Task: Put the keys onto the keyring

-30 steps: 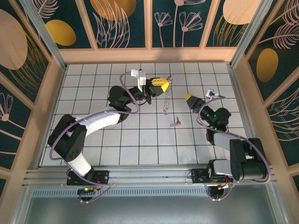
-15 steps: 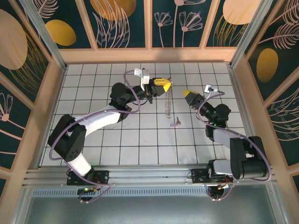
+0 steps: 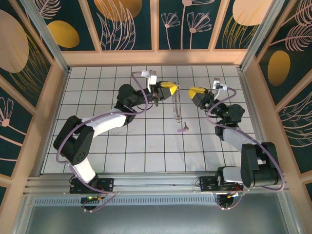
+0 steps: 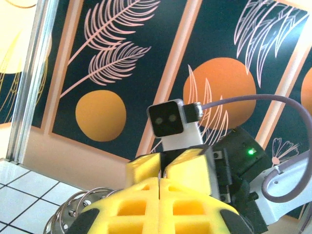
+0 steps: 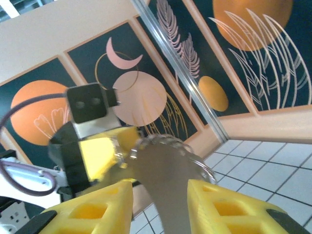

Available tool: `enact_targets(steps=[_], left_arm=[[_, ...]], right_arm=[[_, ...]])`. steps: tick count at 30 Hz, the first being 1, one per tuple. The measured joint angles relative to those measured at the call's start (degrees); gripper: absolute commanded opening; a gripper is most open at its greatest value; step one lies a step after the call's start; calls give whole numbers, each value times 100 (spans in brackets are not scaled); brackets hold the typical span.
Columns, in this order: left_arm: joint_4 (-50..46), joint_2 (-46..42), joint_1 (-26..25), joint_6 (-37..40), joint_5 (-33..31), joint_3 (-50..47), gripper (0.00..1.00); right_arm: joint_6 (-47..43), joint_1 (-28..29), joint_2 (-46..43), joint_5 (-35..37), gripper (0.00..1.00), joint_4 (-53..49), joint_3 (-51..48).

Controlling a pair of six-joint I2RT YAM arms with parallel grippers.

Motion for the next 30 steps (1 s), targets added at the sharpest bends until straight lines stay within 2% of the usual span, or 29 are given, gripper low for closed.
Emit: enact_targets(steps=[11,30], left_arm=[[308,273,114,-647,201,46,0],[566,315,114,-903,284,205,0]], right_arm=[[173,459,343,-76,36,278,581],[413,664,894,-66,35,610,809]])
